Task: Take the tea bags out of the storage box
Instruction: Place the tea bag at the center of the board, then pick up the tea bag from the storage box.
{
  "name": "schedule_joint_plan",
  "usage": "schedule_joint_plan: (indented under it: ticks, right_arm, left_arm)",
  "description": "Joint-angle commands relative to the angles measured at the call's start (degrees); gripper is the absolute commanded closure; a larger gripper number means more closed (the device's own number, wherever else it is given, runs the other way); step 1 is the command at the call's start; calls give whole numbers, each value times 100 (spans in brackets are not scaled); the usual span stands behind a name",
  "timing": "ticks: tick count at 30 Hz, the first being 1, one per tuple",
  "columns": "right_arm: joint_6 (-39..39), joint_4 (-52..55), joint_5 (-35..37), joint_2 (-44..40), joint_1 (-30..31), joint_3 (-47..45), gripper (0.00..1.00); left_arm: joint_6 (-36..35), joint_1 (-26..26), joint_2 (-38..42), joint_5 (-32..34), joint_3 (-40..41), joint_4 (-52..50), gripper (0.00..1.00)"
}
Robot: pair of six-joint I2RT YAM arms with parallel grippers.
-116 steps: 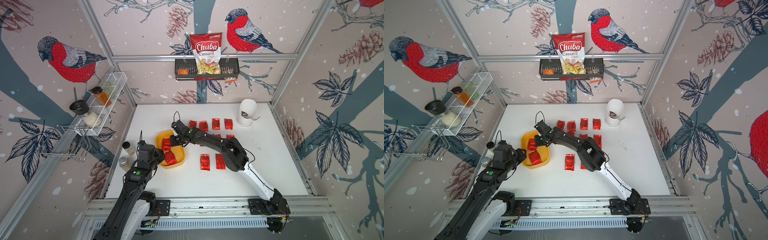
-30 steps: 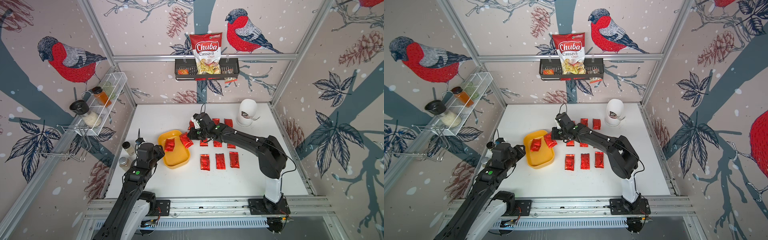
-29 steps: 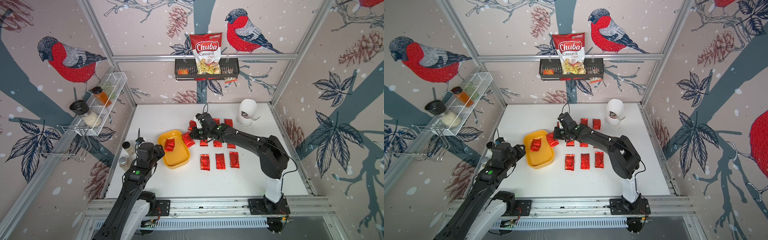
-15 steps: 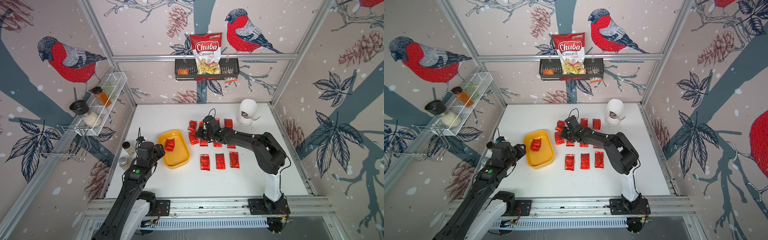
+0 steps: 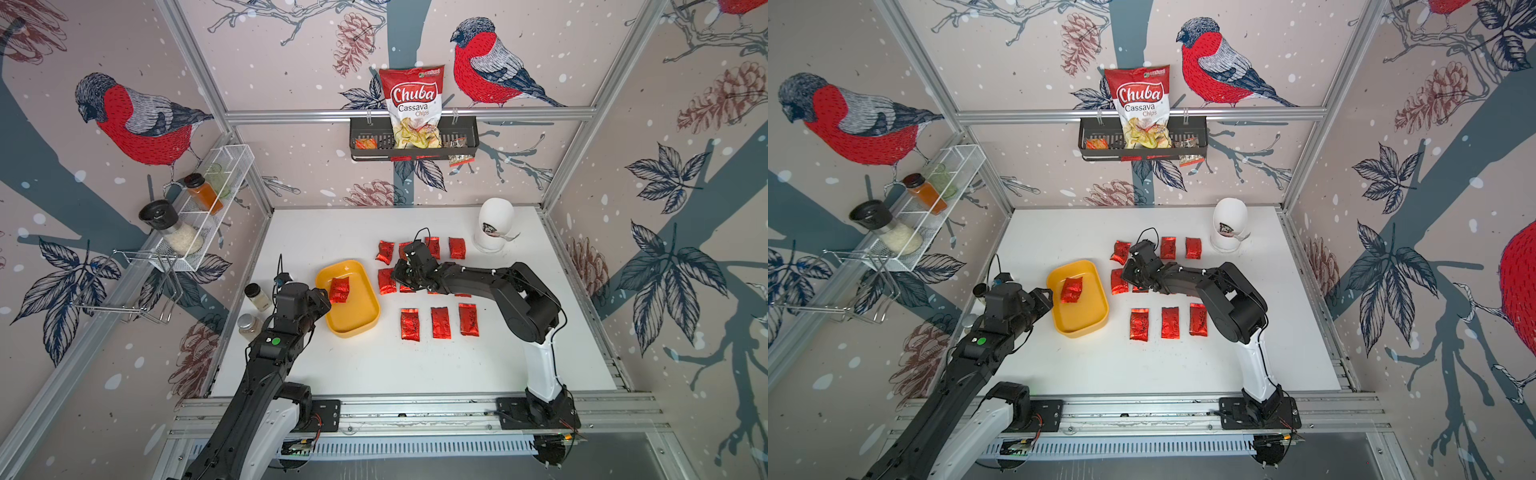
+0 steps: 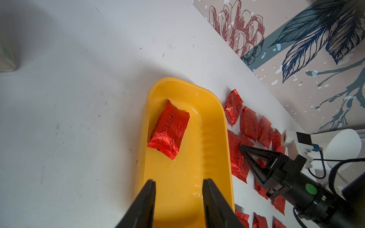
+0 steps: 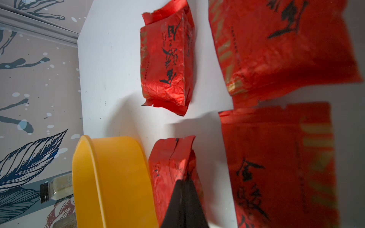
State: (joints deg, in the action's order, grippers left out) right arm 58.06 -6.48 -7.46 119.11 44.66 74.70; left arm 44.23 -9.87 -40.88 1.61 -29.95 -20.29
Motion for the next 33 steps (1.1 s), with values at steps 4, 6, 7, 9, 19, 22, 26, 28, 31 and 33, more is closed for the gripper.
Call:
schedule_joint_plan:
  ticks: [4, 6, 7, 9, 19, 22, 26, 28, 31, 33]
  right_arm:
    - [249, -360, 46, 112, 83, -8, 92]
    - [258, -354, 65, 96, 104, -16, 83]
    - [258, -330, 76, 73, 113, -17, 76]
    - [245, -276, 146, -36, 122, -70, 66]
    - [-871, 715, 972, -907, 388, 218, 56]
    - [-1455, 1410, 966, -729, 641, 1066, 55]
    - [-2015, 2545, 1044, -22, 1027, 2602, 55]
    - [-2147, 2888, 1069, 339, 1194, 3207, 54]
    - [-2118, 3160, 830, 900, 1305, 3874, 53]
    - [-2067, 3270, 723, 1264, 1365, 4244, 52]
  left_arm:
    - [-103, -6, 10, -19, 42, 85, 56]
    - [-107, -6, 24, -14, 34, 78, 56]
    - [-105, -4, 32, -20, 34, 74, 56]
    - [-94, 0, 43, -11, 36, 63, 56]
    - [-196, 15, -140, 93, -315, 113, 48]
    - [-313, 239, -403, -59, -467, 196, 45]
    - [-390, 994, -844, -862, -506, 525, 46]
    - [-424, 1226, -995, -997, -561, 592, 46]
    - [-498, 1446, -1101, -1048, -658, 621, 46]
    - [-525, 1545, -1147, -1029, -669, 653, 46]
